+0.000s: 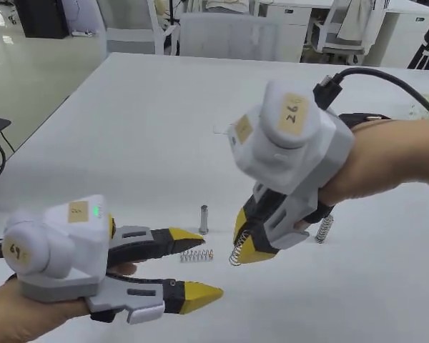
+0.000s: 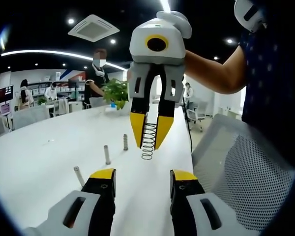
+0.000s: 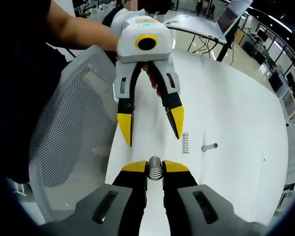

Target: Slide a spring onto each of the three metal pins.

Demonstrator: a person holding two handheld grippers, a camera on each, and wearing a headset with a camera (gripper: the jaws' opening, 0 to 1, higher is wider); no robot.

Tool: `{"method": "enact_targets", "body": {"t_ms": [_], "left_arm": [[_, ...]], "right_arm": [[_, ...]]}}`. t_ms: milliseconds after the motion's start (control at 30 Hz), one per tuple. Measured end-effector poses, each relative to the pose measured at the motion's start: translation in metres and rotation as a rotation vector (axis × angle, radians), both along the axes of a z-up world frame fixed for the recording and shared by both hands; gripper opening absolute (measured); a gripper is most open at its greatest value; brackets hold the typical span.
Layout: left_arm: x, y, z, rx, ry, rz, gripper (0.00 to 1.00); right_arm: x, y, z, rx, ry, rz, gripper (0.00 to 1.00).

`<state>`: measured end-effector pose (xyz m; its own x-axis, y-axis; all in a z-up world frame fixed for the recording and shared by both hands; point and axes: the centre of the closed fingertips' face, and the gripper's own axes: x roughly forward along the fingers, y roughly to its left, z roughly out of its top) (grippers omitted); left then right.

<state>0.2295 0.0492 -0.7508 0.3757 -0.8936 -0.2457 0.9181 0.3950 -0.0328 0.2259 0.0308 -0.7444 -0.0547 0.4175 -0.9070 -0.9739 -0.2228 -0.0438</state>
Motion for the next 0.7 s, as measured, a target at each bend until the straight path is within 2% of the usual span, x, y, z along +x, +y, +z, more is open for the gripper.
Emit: {"method": "enact_targets", "body": {"t_ms": [433, 700], "left_arm": [[0.006, 0.016, -0.001, -0.016, 0.006, 0.072, 0.49], [0.008, 0.022, -0.002, -0.024, 0.014, 0.107, 0.52]], "right_arm": [[0.013, -0.018, -0.002, -0.028, -0.006, -0.044, 0.09], [0.024, -0.030, -0.002, -0.043, -0.016, -0.071, 0.09]]}}
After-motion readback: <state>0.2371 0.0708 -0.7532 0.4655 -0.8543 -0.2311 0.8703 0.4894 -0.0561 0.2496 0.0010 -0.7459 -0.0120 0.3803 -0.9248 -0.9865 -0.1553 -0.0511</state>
